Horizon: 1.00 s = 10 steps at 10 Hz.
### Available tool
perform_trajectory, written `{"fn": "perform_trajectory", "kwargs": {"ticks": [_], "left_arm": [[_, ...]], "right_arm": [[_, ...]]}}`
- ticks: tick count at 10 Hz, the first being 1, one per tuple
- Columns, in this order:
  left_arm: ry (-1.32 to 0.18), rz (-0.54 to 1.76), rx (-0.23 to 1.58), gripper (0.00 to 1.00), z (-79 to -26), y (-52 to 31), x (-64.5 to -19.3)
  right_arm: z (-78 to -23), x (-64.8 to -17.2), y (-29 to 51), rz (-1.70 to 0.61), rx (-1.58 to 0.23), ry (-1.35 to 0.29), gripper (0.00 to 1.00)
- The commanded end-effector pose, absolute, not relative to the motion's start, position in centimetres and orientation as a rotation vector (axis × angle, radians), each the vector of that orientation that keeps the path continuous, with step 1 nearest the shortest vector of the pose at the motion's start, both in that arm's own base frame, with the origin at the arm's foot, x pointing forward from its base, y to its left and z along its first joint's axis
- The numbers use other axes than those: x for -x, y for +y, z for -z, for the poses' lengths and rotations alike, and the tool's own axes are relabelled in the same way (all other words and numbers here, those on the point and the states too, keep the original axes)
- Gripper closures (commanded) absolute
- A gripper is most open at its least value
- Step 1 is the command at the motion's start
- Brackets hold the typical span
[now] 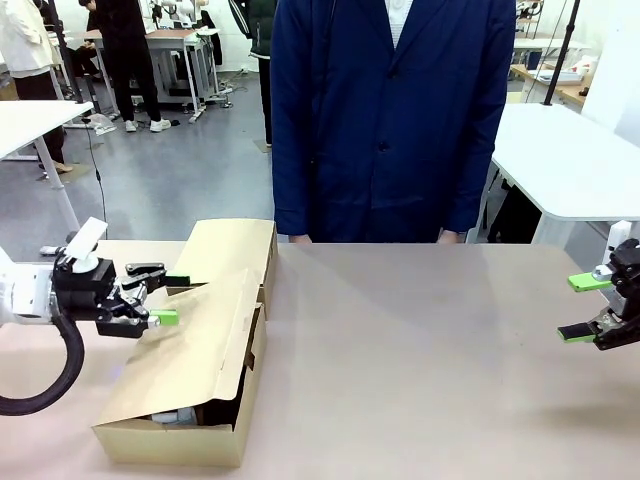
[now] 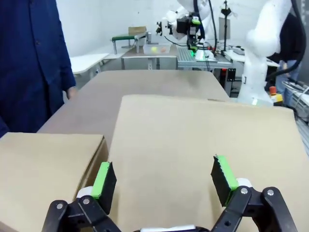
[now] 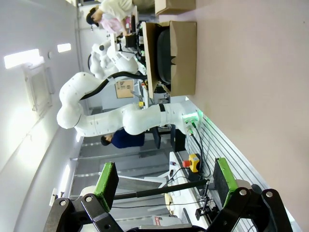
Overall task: Place items inside the box.
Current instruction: Close the lid of the Mailer Box closest to the robot.
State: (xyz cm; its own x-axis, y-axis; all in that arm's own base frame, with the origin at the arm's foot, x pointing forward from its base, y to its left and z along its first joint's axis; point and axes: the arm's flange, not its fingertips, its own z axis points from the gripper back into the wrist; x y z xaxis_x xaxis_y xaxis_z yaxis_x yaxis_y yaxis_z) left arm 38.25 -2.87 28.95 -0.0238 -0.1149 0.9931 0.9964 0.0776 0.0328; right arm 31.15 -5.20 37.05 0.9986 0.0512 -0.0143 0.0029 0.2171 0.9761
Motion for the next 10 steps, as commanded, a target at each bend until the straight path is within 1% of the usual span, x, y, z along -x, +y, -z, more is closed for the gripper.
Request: {"fn": "perform_trajectory", "kwargs": {"ticks": [1, 2, 3, 5, 7, 10], "left_arm": [[-1.183, 1.307, 1.011, 0.00, -28.2, -3.7, -31.7], [-1.171, 1.345, 0.991, 0.00, -27.7, -3.9, -30.8], [-1.180, 1.376, 0.905, 0.00, -26.8, -4.2, -30.7], [-1.174, 1.414, 0.806, 0.00, -25.6, -5.3, -30.8], [-1.126, 1.470, 0.751, 0.00, -24.0, -6.1, -30.5], [-1.003, 1.517, 0.770, 0.00, -23.1, -6.3, -29.6]], "right_arm": [[-37.6, -31.2, -5.2, -0.014, -1.367, 0.053, 0.00], [-37.6, -31.2, -5.2, -0.014, -1.367, 0.053, 0.00], [-37.6, -31.2, -5.2, -0.014, -1.367, 0.053, 0.00], [-37.6, -31.2, -5.2, -0.014, -1.367, 0.053, 0.00], [-37.6, -31.2, -5.2, -0.014, -1.367, 0.053, 0.00], [-37.6, -31.2, -5.2, -0.014, -1.367, 0.053, 0.00]]}}
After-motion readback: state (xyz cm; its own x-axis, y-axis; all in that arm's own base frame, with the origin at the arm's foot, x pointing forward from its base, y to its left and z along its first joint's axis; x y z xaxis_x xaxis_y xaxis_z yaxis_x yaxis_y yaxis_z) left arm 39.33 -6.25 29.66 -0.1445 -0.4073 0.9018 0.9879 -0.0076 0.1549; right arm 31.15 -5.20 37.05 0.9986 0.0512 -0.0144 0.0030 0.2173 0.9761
